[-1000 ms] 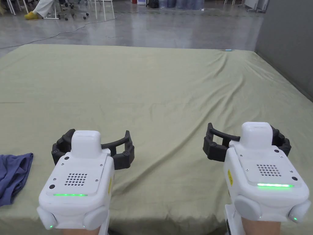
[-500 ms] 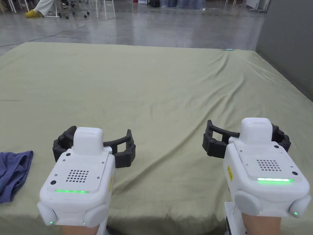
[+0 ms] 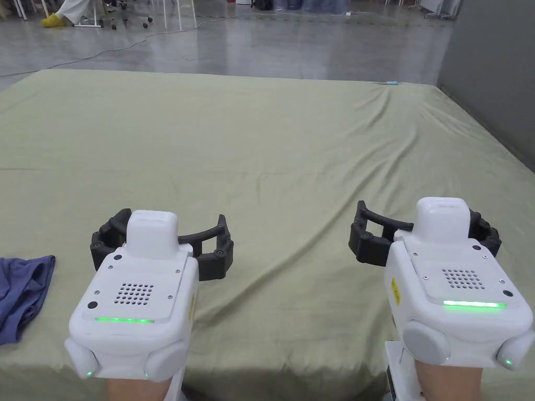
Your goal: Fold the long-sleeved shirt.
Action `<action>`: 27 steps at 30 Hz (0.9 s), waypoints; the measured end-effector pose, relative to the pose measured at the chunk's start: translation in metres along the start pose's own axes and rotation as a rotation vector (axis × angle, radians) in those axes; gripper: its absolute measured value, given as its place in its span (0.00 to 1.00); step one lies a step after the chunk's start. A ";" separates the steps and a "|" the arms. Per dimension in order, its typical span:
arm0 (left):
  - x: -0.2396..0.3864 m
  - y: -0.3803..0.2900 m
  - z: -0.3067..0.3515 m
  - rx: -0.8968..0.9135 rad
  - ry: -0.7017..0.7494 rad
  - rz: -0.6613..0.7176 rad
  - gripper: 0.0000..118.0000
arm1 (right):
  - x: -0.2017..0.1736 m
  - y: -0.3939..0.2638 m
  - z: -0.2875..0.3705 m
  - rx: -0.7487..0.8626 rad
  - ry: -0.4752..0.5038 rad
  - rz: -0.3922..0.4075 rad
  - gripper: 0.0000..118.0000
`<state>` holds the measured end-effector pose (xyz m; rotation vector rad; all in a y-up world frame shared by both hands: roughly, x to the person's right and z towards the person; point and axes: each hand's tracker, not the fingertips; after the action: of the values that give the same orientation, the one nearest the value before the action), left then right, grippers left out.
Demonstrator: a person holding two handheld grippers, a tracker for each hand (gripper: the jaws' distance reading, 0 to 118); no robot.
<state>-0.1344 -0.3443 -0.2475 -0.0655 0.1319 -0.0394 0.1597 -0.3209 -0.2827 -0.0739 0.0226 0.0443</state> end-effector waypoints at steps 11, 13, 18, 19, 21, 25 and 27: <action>-0.001 0.000 0.001 0.000 -0.008 -0.007 1.00 | -0.002 -0.001 0.001 0.009 -0.008 0.006 1.00; 0.001 -0.002 0.002 0.000 -0.003 -0.020 1.00 | -0.002 -0.002 0.001 0.010 -0.004 0.003 1.00; 0.001 -0.003 0.002 0.002 -0.007 -0.008 1.00 | -0.002 -0.002 0.002 0.007 0.000 0.002 1.00; 0.002 -0.003 0.002 0.002 -0.007 -0.008 1.00 | -0.002 -0.002 0.002 0.006 -0.001 0.002 1.00; 0.003 -0.003 0.003 0.005 -0.004 -0.015 1.00 | -0.002 -0.003 0.003 0.005 -0.001 0.001 1.00; 0.003 -0.002 0.004 0.010 -0.006 -0.013 1.00 | -0.002 -0.003 0.003 0.003 0.004 0.006 1.00; 0.001 -0.002 0.004 0.002 -0.011 0.007 1.00 | -0.002 -0.003 0.004 0.003 0.008 0.008 1.00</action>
<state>-0.1328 -0.3464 -0.2434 -0.0636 0.1212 -0.0322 0.1581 -0.3235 -0.2787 -0.0712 0.0312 0.0517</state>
